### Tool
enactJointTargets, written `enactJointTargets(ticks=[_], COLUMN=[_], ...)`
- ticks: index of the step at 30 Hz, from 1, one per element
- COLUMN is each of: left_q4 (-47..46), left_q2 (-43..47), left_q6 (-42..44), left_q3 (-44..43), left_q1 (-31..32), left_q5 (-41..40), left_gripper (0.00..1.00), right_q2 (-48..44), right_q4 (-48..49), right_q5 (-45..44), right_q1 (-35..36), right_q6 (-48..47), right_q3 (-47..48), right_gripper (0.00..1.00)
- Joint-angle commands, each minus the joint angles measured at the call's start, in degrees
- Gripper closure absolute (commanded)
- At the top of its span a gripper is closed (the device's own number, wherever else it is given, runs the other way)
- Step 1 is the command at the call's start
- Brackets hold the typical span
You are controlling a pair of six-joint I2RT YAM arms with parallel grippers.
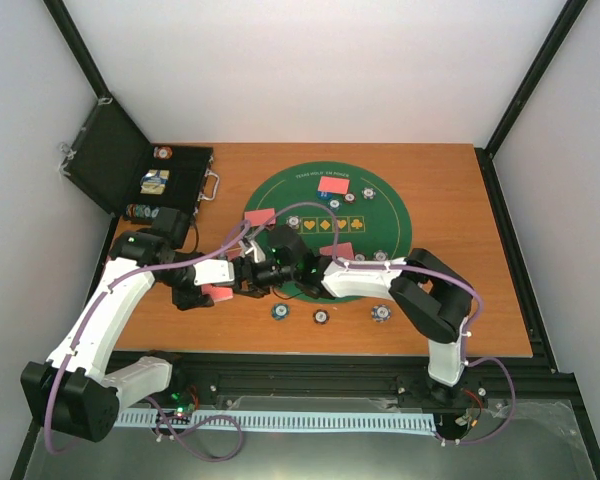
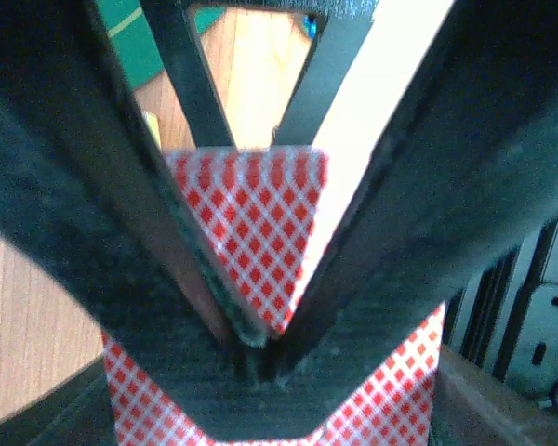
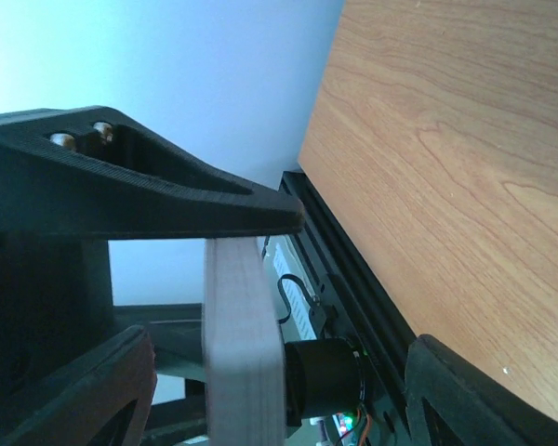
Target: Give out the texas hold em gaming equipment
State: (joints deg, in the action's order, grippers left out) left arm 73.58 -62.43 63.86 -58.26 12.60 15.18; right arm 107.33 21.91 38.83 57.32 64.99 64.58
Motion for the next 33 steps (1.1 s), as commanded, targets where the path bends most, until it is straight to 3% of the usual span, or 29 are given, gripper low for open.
enactJointTargets(ticks=[1,13,33], left_q4=[-0.2,-0.1,0.3], left_q2=[0.4,0.7,1.1], left_q6=[0.6,0.5,0.5], left_q3=[-2.2,-2.5,-3.4], left_q1=[0.2,0.2,0.2], left_q5=[1.8,2.1,2.4], left_gripper=[0.99,0.99,0.99], right_q2=[3.0,5.3,2.1], right_q4=[4.8,12.6,7.4], right_q5=[0.8,0.8,0.4], right_q1=[1.6,1.7,-2.1], right_q6=[2.0,6.1,2.1], right_q3=[3.1,0.5,-6.4], right_gripper=[0.27,0.31,0.45])
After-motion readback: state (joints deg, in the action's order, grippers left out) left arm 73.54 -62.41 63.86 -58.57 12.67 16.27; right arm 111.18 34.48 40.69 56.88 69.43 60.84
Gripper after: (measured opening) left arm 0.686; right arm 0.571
